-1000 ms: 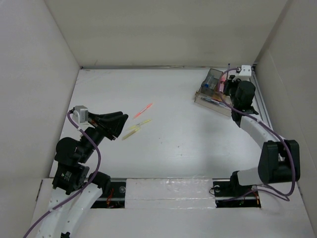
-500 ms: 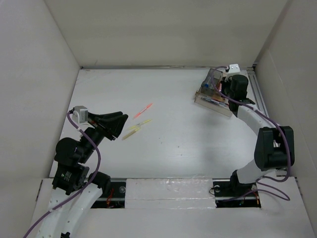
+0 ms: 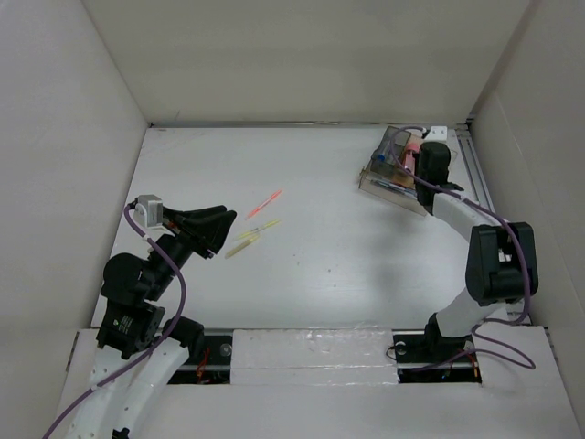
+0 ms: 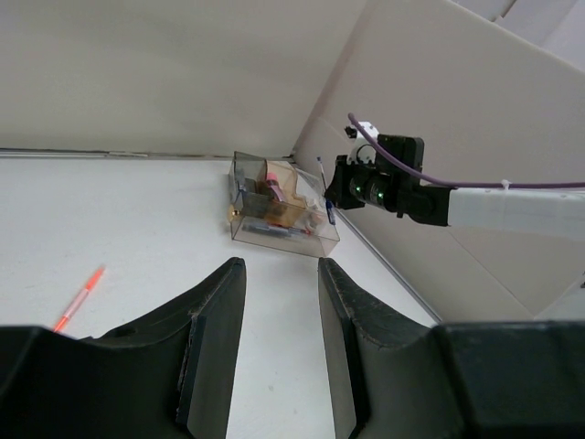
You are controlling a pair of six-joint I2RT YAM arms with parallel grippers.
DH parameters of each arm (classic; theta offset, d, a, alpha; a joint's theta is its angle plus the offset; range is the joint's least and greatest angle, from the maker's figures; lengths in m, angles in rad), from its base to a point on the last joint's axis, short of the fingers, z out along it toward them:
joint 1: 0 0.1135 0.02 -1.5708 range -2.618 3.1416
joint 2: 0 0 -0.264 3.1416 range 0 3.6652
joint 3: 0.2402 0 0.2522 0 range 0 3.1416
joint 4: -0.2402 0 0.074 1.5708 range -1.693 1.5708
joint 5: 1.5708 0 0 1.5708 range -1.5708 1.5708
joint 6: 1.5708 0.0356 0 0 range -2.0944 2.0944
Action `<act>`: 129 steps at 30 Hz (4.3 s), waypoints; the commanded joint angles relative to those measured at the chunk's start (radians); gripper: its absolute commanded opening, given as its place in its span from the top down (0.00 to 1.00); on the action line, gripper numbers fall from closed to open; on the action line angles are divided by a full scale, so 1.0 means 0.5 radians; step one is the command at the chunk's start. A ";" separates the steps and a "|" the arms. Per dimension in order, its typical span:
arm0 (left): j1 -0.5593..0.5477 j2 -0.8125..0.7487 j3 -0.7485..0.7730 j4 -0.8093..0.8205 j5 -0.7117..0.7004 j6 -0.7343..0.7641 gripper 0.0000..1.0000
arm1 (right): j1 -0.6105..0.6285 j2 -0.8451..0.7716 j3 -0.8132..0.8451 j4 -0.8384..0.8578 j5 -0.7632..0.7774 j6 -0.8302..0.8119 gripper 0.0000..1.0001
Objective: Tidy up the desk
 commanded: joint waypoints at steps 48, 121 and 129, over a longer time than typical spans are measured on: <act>0.004 0.004 0.011 0.090 -0.007 0.024 0.67 | 0.035 -0.004 -0.026 -0.029 0.916 0.501 0.99; -1.644 4.400 3.401 0.206 -0.810 0.788 0.58 | 0.538 -2.372 0.842 -1.340 -1.075 0.597 0.96; -1.625 4.511 3.343 0.378 -0.661 0.794 0.53 | 0.538 -2.431 0.536 -1.395 -0.665 0.628 0.89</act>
